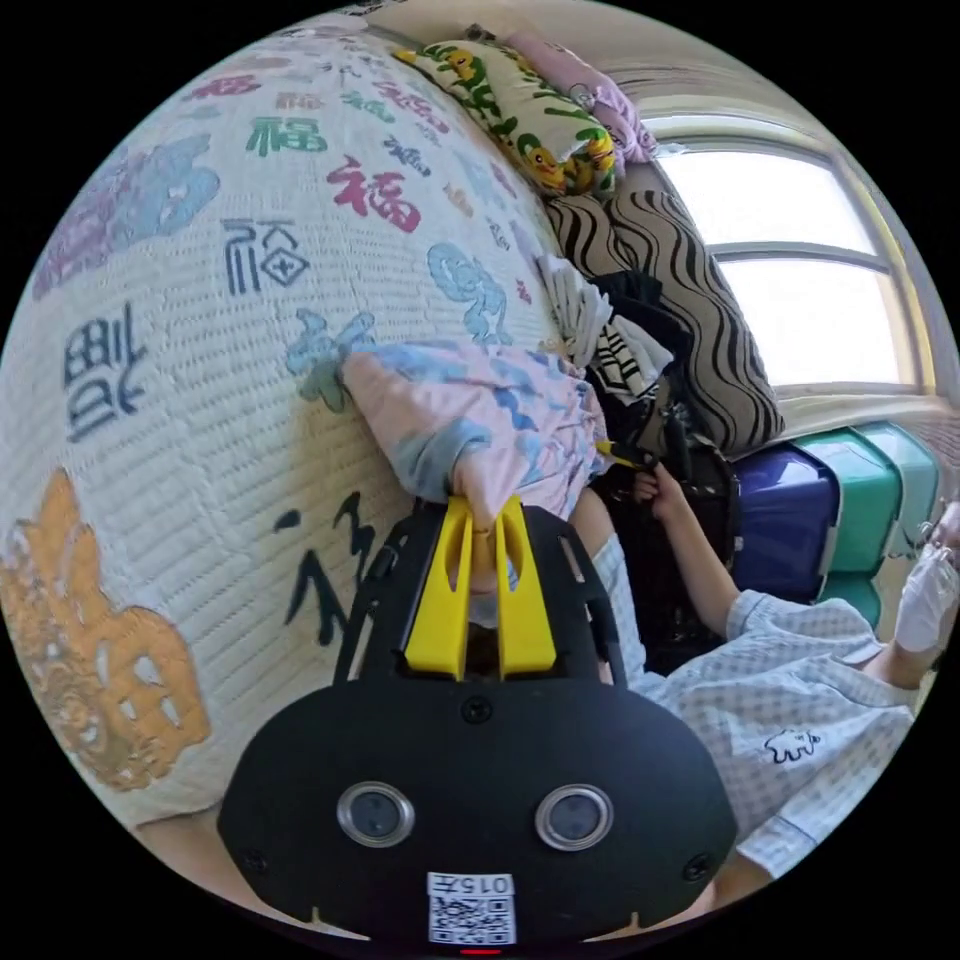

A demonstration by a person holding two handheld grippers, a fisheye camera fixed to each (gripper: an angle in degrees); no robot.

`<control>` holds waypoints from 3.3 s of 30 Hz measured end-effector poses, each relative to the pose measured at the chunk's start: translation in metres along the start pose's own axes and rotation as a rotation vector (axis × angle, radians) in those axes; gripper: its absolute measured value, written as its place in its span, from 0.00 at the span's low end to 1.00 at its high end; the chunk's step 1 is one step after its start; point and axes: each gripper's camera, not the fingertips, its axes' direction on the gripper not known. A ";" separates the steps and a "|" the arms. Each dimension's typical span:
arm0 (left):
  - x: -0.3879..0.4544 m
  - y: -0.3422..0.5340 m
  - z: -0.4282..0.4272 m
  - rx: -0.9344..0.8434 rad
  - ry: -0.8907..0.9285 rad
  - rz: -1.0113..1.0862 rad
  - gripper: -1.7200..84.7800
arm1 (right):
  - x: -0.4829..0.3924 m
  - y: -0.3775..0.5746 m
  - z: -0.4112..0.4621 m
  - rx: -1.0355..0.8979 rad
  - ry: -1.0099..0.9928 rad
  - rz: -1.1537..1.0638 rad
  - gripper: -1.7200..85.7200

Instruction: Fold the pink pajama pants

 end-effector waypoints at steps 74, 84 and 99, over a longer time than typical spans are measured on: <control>-0.040 0.186 -0.287 0.121 -0.347 -0.226 0.09 | -0.141 0.018 0.695 -0.172 0.555 -0.350 0.01; -0.032 0.189 -0.277 0.067 -0.396 -0.244 0.09 | -0.159 0.026 0.842 -0.598 0.911 -0.495 0.01; -0.014 0.211 -0.291 0.074 -0.412 -0.265 0.09 | -0.211 0.036 0.974 -0.617 1.345 -0.645 0.08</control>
